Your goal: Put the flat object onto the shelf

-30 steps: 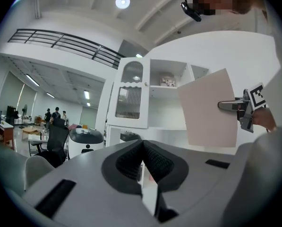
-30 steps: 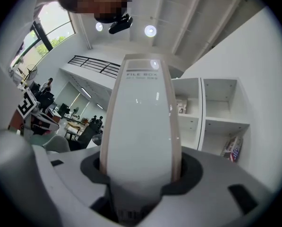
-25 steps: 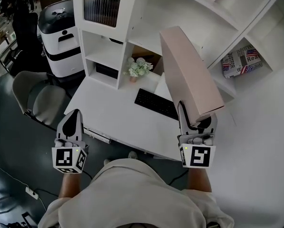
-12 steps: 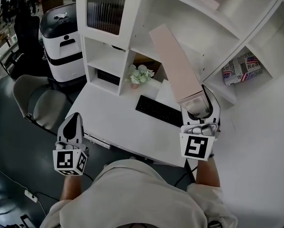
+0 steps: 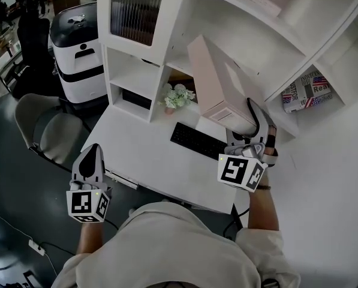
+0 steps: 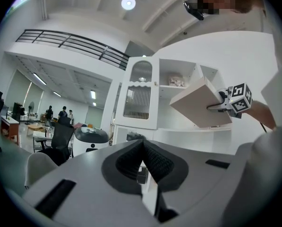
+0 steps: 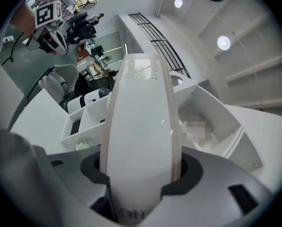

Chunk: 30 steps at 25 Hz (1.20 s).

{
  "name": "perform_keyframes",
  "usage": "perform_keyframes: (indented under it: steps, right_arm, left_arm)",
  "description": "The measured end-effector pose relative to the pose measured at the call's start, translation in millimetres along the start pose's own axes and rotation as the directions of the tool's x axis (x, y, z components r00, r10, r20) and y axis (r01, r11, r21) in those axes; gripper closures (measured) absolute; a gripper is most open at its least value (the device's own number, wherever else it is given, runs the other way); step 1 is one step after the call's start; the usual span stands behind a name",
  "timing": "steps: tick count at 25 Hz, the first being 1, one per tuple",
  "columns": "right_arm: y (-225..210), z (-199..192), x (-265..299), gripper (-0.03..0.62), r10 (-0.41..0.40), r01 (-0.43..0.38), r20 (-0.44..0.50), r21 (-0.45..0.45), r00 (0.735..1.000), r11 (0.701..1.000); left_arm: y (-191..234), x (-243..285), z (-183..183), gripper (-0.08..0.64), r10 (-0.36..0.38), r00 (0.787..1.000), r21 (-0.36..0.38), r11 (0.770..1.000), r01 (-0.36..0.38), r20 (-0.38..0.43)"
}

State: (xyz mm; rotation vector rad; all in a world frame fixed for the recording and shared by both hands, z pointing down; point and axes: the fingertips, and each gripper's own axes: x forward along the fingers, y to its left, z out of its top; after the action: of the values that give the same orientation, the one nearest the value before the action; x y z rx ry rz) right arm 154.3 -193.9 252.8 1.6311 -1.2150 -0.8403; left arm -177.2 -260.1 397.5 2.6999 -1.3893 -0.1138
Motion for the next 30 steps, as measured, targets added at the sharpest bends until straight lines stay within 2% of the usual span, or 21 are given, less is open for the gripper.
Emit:
perform_keyframes:
  steps: [7, 14, 24, 30]
  right_arm:
    - [20, -9, 33, 0.324, 0.022, -0.031, -0.069, -0.141, 0.997, 0.989]
    - [41, -20, 69, 0.324, 0.048, -0.080, -0.140, -0.232, 0.989, 0.969]
    - [75, -40, 114, 0.321, 0.066, -0.163, -0.274, -0.350, 0.959, 0.922]
    - [87, -45, 139, 0.307, 0.049, -0.164, -0.302, -0.366, 0.952, 0.916]
  left_arm:
    - [13, 0, -5, 0.560, 0.040, 0.999, -0.008, 0.999, -0.040, -0.006]
    - [25, 0, -8, 0.560, 0.078, 0.997, -0.015, 0.997, -0.079, -0.013]
    - [48, -1, -18, 0.559, 0.129, 0.991, -0.032, 0.991, -0.130, -0.035]
    - [57, 2, -25, 0.559, 0.146, 0.988, -0.043, 0.988, -0.148, -0.053]
